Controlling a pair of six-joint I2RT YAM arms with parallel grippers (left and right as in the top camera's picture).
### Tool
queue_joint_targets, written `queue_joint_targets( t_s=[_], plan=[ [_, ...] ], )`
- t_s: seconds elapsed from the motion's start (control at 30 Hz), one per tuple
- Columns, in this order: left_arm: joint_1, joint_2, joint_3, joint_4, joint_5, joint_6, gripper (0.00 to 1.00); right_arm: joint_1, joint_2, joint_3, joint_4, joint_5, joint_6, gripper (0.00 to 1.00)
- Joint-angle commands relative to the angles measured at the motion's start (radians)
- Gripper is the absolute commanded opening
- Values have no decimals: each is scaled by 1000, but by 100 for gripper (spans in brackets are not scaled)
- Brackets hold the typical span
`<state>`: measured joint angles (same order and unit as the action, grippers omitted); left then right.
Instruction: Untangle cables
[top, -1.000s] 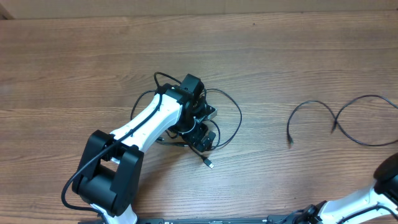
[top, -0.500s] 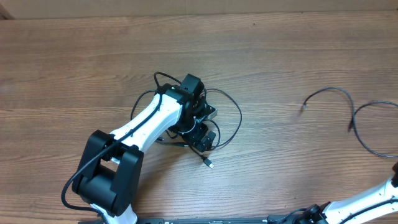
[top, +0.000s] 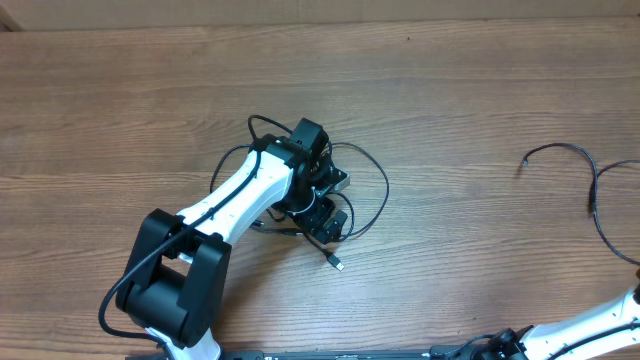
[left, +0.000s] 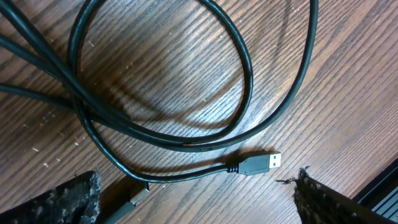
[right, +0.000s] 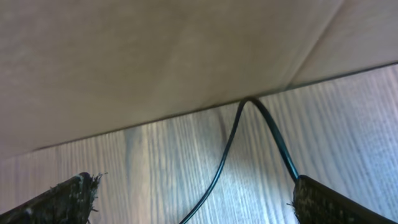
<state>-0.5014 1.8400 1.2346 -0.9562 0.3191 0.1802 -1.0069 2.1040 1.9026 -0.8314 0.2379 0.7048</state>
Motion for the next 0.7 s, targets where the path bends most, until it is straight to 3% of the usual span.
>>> queue_joint_targets(
  t_s=[0.0,0.2,0.37,0.67],
  plan=[
    [3,-15,-5,3,14,19,100,6,-3,-4,8,-117,-60,100],
    [3,-15,-5,32,14,18,100,52,-3,-4,25,-414,-213,100],
    [3,-15,-5,41,15,18,100,159,-3,-5,11,-415,-294,100],
    [3,-15,-5,41,15,14,100,351,16,-5,28,-304,-295,100]
  ],
)
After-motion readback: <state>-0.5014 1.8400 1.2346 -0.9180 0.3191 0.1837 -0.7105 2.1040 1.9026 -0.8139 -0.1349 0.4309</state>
